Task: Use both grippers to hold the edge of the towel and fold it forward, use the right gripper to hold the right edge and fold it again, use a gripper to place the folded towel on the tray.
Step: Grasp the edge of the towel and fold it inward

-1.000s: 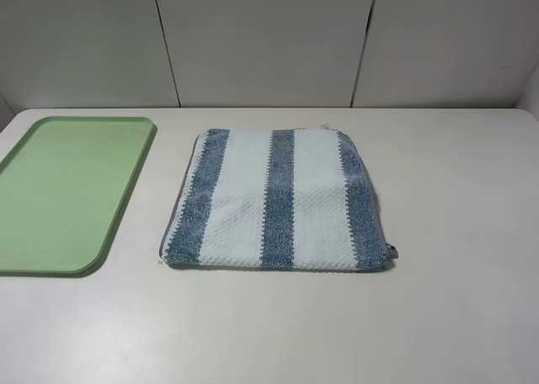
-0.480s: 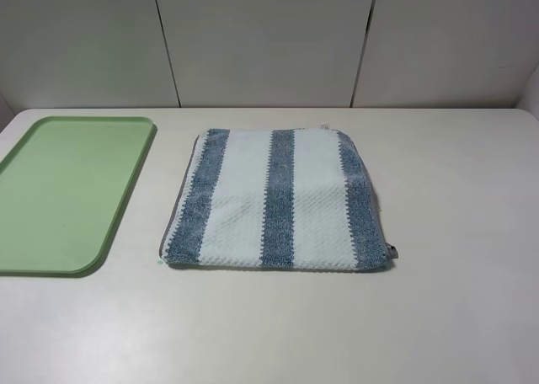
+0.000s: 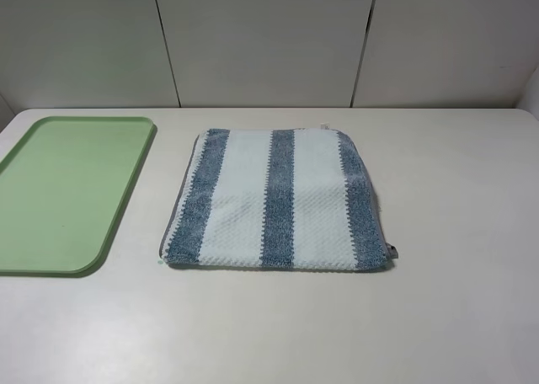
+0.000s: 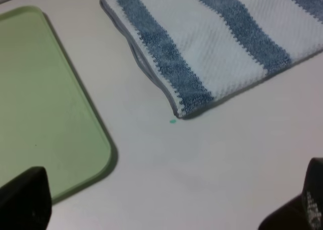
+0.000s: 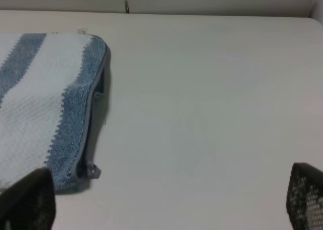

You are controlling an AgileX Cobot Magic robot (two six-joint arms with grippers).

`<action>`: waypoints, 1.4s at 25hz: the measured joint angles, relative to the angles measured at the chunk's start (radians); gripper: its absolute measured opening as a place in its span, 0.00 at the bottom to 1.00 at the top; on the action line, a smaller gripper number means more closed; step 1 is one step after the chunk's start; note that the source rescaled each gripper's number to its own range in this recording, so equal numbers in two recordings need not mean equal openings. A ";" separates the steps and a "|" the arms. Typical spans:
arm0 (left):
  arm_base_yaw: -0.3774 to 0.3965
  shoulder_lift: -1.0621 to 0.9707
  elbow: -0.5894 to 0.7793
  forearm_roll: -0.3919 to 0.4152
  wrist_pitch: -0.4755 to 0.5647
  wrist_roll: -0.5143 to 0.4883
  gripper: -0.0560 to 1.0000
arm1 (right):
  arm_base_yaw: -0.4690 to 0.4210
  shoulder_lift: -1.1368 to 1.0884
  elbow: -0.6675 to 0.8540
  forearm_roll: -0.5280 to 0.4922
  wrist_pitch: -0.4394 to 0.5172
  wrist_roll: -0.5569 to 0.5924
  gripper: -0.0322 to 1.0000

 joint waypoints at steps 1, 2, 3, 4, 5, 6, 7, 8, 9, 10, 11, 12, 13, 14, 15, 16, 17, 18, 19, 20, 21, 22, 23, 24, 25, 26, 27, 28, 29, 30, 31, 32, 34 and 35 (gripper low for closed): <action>0.000 0.023 0.000 0.000 0.000 -0.003 1.00 | 0.000 0.000 0.000 0.000 0.000 0.000 1.00; 0.000 0.046 0.000 0.000 0.000 -0.003 1.00 | 0.000 0.000 0.000 0.002 0.000 0.000 1.00; 0.000 0.066 0.000 0.000 0.000 -0.003 1.00 | 0.000 0.000 0.000 0.008 0.000 0.000 1.00; 0.000 0.091 0.000 0.000 0.000 -0.003 1.00 | 0.000 0.000 0.000 0.015 0.000 0.000 1.00; 0.000 0.116 0.000 0.000 0.000 -0.003 1.00 | 0.000 0.000 0.000 0.025 0.000 0.000 1.00; 0.000 0.138 0.000 0.000 0.000 -0.002 1.00 | 0.000 0.000 0.000 0.033 0.000 0.000 1.00; 0.000 0.165 0.000 0.000 0.000 0.002 1.00 | 0.000 0.000 0.000 0.040 0.000 -0.007 1.00; 0.000 0.193 0.000 0.000 0.000 0.007 1.00 | 0.000 0.000 0.000 0.045 0.000 -0.012 1.00; 0.000 0.221 0.000 0.000 0.000 0.014 1.00 | 0.000 0.002 0.000 0.049 0.000 -0.019 1.00; 0.000 0.245 0.000 0.000 0.000 0.026 1.00 | 0.000 0.011 0.000 0.053 0.000 -0.028 1.00; 0.000 0.273 0.000 0.000 0.000 0.039 1.00 | 0.000 0.030 0.000 0.058 0.000 -0.038 1.00; 0.000 0.301 0.000 0.001 0.001 0.053 1.00 | 0.000 0.058 0.000 0.062 0.000 -0.053 1.00; 0.000 0.325 -0.004 0.002 0.004 0.073 1.00 | 0.000 0.086 0.000 0.065 0.000 -0.069 1.00; 0.000 0.351 -0.009 0.006 0.006 0.091 1.00 | 0.000 0.121 0.000 0.072 0.000 -0.092 1.00; 0.000 0.375 -0.014 0.009 0.006 0.105 1.00 | 0.000 0.159 0.000 0.080 0.000 -0.115 1.00; 0.000 0.396 -0.021 0.013 0.006 0.112 1.00 | 0.000 0.197 0.000 0.091 0.001 -0.136 1.00; 0.000 0.412 -0.027 0.015 0.007 0.114 1.00 | 0.001 0.227 -0.001 0.101 0.002 -0.161 1.00; 0.000 0.428 -0.034 0.016 0.008 0.116 1.00 | 0.008 0.261 -0.006 0.111 0.007 -0.183 1.00; 0.000 0.443 -0.042 0.016 0.009 0.117 1.00 | 0.022 0.292 -0.014 0.117 0.008 -0.203 1.00; 0.000 0.453 -0.050 0.017 0.011 0.117 1.00 | 0.037 0.316 -0.026 0.118 0.008 -0.218 1.00; -0.004 0.465 -0.057 0.019 0.013 0.119 1.00 | 0.059 0.343 -0.038 0.120 0.008 -0.233 1.00; -0.012 0.475 -0.062 0.020 0.015 0.121 1.00 | 0.086 0.369 -0.055 0.120 0.008 -0.244 1.00; -0.025 0.485 -0.067 0.022 0.016 0.127 1.00 | 0.117 0.392 -0.072 0.117 0.008 -0.249 1.00; -0.039 0.492 -0.071 0.026 0.017 0.135 1.00 | 0.144 0.412 -0.087 0.112 0.008 -0.255 1.00; -0.057 0.501 -0.071 0.033 0.018 0.143 1.00 | 0.178 0.435 -0.099 0.105 0.007 -0.259 1.00; -0.078 0.511 -0.071 0.043 0.021 0.148 1.00 | 0.210 0.456 -0.111 0.097 0.007 -0.263 1.00; -0.098 0.523 -0.071 0.054 0.022 0.154 1.00 | 0.234 0.474 -0.121 0.088 0.007 -0.265 1.00; -0.122 0.532 -0.071 0.067 0.024 0.155 1.00 | 0.262 0.493 -0.130 0.074 0.007 -0.270 1.00; -0.148 0.545 -0.071 0.080 0.026 0.156 1.00 | 0.289 0.513 -0.135 0.060 0.007 -0.274 1.00; -0.176 0.558 -0.071 0.090 0.027 0.156 1.00 | 0.317 0.531 -0.141 0.044 0.007 -0.278 1.00; -0.201 0.568 -0.071 0.100 0.028 0.157 1.00 | 0.339 0.545 -0.145 0.031 0.006 -0.281 1.00; -0.230 0.581 -0.071 0.112 0.031 0.158 1.00 | 0.366 0.561 -0.147 0.017 0.005 -0.284 1.00; -0.286 0.608 -0.071 0.142 0.032 0.158 1.00 | 0.414 0.589 -0.149 -0.011 -0.003 -0.292 1.00; -0.309 0.620 -0.071 0.163 0.033 0.158 1.00 | 0.438 0.599 -0.149 -0.025 -0.005 -0.300 1.00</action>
